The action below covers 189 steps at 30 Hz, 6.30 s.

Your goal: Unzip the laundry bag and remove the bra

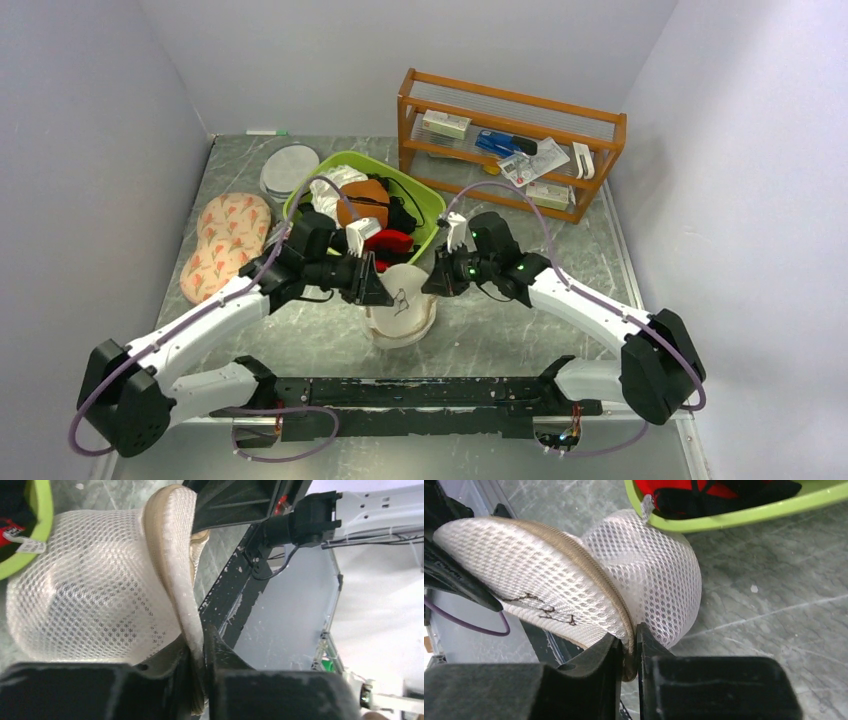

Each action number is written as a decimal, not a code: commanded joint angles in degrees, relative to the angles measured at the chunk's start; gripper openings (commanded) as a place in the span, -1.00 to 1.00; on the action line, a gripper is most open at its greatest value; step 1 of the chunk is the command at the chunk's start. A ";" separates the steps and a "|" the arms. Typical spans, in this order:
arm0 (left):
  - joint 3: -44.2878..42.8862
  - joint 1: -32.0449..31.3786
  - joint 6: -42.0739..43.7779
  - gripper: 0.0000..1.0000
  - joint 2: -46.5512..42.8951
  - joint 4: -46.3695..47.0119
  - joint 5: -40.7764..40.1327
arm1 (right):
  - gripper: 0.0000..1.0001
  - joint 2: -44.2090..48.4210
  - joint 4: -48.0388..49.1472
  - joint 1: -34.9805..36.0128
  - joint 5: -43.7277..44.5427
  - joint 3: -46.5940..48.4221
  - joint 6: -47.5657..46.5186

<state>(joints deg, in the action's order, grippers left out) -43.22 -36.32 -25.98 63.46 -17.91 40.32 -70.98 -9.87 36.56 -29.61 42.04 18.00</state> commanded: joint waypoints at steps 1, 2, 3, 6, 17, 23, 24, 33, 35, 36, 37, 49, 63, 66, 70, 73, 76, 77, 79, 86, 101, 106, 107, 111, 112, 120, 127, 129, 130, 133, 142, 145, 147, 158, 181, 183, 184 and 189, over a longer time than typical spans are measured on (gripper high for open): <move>1.78 -0.41 -9.88 -0.79 -6.43 -0.25 -3.20 | -0.65 -1.55 8.40 0.87 -0.05 3.44 3.70; 2.01 -0.42 -11.15 -0.85 -8.04 -1.05 -4.64 | -0.59 -2.05 9.46 1.05 -0.30 3.67 4.49; 2.11 -0.42 -12.62 -0.86 -9.59 -2.09 -6.34 | -0.48 -2.44 10.19 1.23 -0.28 3.86 5.18; 2.57 -0.34 -17.83 -0.86 -14.74 -5.41 -12.23 | -0.20 -3.76 10.20 1.62 0.95 4.82 6.48; 2.63 -0.33 -34.42 -0.86 -30.96 -22.63 -34.80 | 0.34 0.03 -2.42 5.50 13.10 9.52 6.80; 1.59 -0.34 -36.31 -0.86 -31.08 -23.33 -40.18 | 0.29 1.92 5.96 12.33 8.03 4.23 11.51; 1.61 -0.28 -36.66 -0.86 -30.63 -23.36 -40.56 | 0.28 1.82 8.44 14.56 7.76 3.47 12.73; 2.72 -0.31 -39.42 -0.86 -28.86 -21.24 -41.96 | -0.02 -2.75 31.25 26.47 7.63 -3.82 22.70; 3.11 -0.33 -40.23 -0.86 -29.10 -21.29 -42.31 | -0.19 -4.46 33.18 27.61 9.74 -3.97 23.55; 3.40 -0.31 -40.55 -0.86 -29.21 -21.10 -42.31 | -0.23 -5.21 34.10 28.12 10.69 -4.06 23.78; 3.63 -0.33 -40.77 -0.86 -29.41 -20.77 -42.20 | -0.27 -5.90 34.85 28.53 11.67 -4.12 23.97; 4.58 -0.33 -41.50 -0.86 -30.16 -19.95 -41.24 | -0.43 -11.93 39.38 29.93 13.84 -2.49 24.74; 5.43 -0.34 -41.64 -0.86 -30.19 -19.11 -40.23 | -0.42 -12.13 41.81 31.03 15.19 -1.73 24.50; 5.43 -0.34 -41.53 -0.86 -30.08 -19.01 -40.07 | -0.43 -12.41 42.06 31.05 15.28 -1.59 24.45; 5.64 -0.34 -41.59 -0.86 -29.81 -18.75 -39.49 | -0.49 -12.59 41.44 31.11 15.91 -0.96 24.32; 5.60 -0.34 -41.54 -0.87 -29.80 -18.80 -39.37 | -0.52 -13.12 41.16 31.10 15.96 -0.61 24.34; 5.47 -0.34 -41.47 -0.86 -29.83 -19.19 -39.45 | -0.57 -13.21 40.86 31.04 16.21 -0.41 24.30; 5.43 -0.34 -41.37 -0.86 -29.85 -19.37 -39.51 | -0.59 -13.14 40.73 31.09 16.29 -0.35 24.20; 5.30 -0.34 -41.35 -0.86 -29.97 -19.56 -39.65 | -0.64 -13.05 39.96 31.13 16.89 -0.29 24.11; 4.40 -0.31 -40.86 -0.86 -29.90 -20.53 -40.39 | -0.81 -13.38 37.46 31.04 18.29 0.12 23.92; 3.24 -0.33 -40.34 -0.87 -30.26 -21.90 -41.45 | -1.00 -10.38 30.61 30.44 23.56 -4.11 24.19; 3.31 -0.33 -40.11 -0.87 -30.26 -21.90 -40.48 | -1.00 -8.65 29.03 29.83 25.78 -6.58 24.37; 3.36 -0.33 -39.99 -0.86 -30.16 -22.05 -40.20 | -1.00 -8.07 28.46 29.80 26.89 -7.20 24.30; 3.71 -0.33 -39.55 -0.86 -29.69 -21.72 -38.21 | -1.00 -5.72 26.77 29.07 31.17 -9.91 23.71; 3.83 -0.34 -39.31 -0.86 -29.58 -21.53 -37.72 | -1.00 -5.15 26.44 28.42 32.12 -10.53 23.60; 5.16 -0.33 -36.62 -0.86 -26.21 -18.31 -33.21 | -1.00 0.39 22.40 25.06 33.54 -12.55 20.30; 2.67 -0.33 -31.54 -0.59 -22.23 -19.16 -34.60 | -1.00 4.35 22.70 24.99 30.58 -13.13 17.25; 1.69 -0.34 -29.77 -0.38 -21.39 -19.59 -35.21 | -1.00 4.68 23.73 25.05 29.23 -12.93 16.48; 1.03 -0.34 -29.08 -0.26 -20.97 -20.11 -35.62 | -1.00 4.78 24.39 25.06 28.56 -12.90 16.30; -1.01 -0.33 -26.76 0.10 -20.08 -21.83 -36.76 | -1.00 4.80 24.28 25.06 28.58 -11.97 16.46; -8.42 -0.34 -18.34 0.99 -19.56 -26.22 -42.38 | -1.00 6.99 20.36 25.06 30.45 -8.88 14.34; -12.90 -0.34 -14.38 0.99 -18.25 -28.93 -45.62 | -1.00 7.55 18.32 25.06 32.07 -7.46 13.35; -16.05 -0.33 -12.12 0.99 -16.73 -30.92 -47.79 | -1.00 7.74 17.50 25.06 32.54 -7.16 13.25; -26.01 -0.33 0.48 0.99 -8.04 -33.09 -44.29 | -1.00 7.82 18.72 25.06 32.18 -7.93 14.61; -19.27 -26.64 7.65 0.41 4.38 -26.47 -52.96 | -1.00 8.54 16.51 24.81 33.48 -6.62 14.65; -18.14 -26.68 6.70 0.38 5.02 -25.65 -52.30 | -1.00 8.94 16.33 24.79 33.45 -6.62 14.61; -17.48 -26.62 6.42 0.36 5.29 -25.07 -52.26 | -1.00 9.12 16.29 24.79 33.51 -6.63 14.61; -15.76 -26.63 3.32 0.06 6.12 -22.52 -52.30 | -1.00 9.09 16.63 24.80 33.30 -7.12 14.85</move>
<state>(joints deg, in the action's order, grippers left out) -59.92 -62.81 -19.90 68.88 -44.18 -10.55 -62.96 6.11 61.65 3.03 33.74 32.53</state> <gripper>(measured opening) 0.585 0.036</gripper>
